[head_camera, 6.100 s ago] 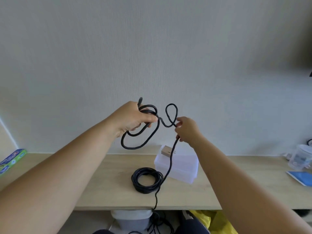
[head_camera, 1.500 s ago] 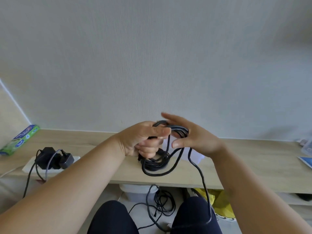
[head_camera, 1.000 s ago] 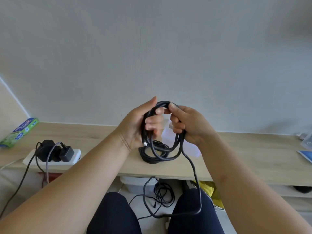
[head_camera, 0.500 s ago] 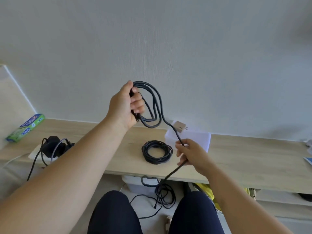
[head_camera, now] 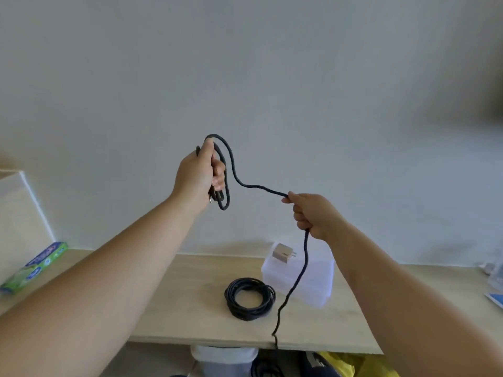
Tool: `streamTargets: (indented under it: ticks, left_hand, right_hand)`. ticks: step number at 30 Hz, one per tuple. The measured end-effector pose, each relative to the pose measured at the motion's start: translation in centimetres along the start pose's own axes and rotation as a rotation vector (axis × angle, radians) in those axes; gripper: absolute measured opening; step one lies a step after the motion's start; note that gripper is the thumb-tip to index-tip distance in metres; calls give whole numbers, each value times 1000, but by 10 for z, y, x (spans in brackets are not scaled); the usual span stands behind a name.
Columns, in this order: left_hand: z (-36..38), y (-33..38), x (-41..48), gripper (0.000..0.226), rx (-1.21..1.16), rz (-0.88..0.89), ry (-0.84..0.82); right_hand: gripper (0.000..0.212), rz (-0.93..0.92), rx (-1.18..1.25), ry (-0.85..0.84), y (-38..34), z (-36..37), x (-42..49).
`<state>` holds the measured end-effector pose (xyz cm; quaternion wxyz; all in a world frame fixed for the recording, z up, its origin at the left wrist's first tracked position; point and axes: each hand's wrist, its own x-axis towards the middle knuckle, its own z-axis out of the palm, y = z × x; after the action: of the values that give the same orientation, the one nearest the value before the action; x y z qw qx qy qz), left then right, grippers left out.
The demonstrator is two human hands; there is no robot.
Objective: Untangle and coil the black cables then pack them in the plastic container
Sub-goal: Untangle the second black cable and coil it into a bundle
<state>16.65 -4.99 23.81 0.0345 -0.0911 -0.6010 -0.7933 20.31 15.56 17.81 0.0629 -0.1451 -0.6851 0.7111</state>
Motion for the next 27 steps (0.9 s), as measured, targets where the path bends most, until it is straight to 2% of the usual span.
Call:
streamTargets:
  ticks: [3, 5, 8, 9, 12, 14, 15, 18, 20, 22, 23, 24, 27]
  left_hand:
    - [11, 19, -6, 29, 267, 119, -80]
    - [22, 27, -15, 26, 386, 142, -178]
    - [39, 35, -29, 34, 548, 130, -319]
    - [43, 38, -33, 34, 562, 109, -371]
    - [51, 45, -38, 26, 409, 12, -575]
    - [56, 54, -43, 20, 350, 7, -628]
    - [56, 53, -42, 18, 323, -11, -597]
    - [60, 56, -36, 17, 213, -82, -408]
    - [61, 59, -32, 18, 121, -108, -312]
    - [61, 66, -29, 22, 36, -103, -267]
    - [64, 71, -27, 23, 11, -97, -247]
    - [65, 76, -25, 24, -11, -94, -223]
    - [70, 89, -24, 23, -56, -71, -168]
  right_hand:
    - [25, -54, 135, -12, -61, 9, -9]
    - [25, -83, 253, -61, -96, 16, -18]
    - [28, -112, 437, -153, -143, 29, -32]
    - [30, -110, 488, -196, -158, 33, -36]
    - [33, -67, 568, -246, -184, 40, -38]
    - [34, -97, 598, -227, -189, 33, -44]
    - [35, -114, 599, -200, -183, 33, -41]
    - [46, -205, 401, -140, -158, 23, -48]
    - [32, -357, 187, -29, -126, 19, -58]
    - [14, -518, 5, 169, -87, 14, -70]
    - [11, -532, -63, 182, -69, 11, -76]
    - [13, -488, -138, 104, -51, 10, -81]
    - [40, -315, -535, -197, -12, 24, -91]
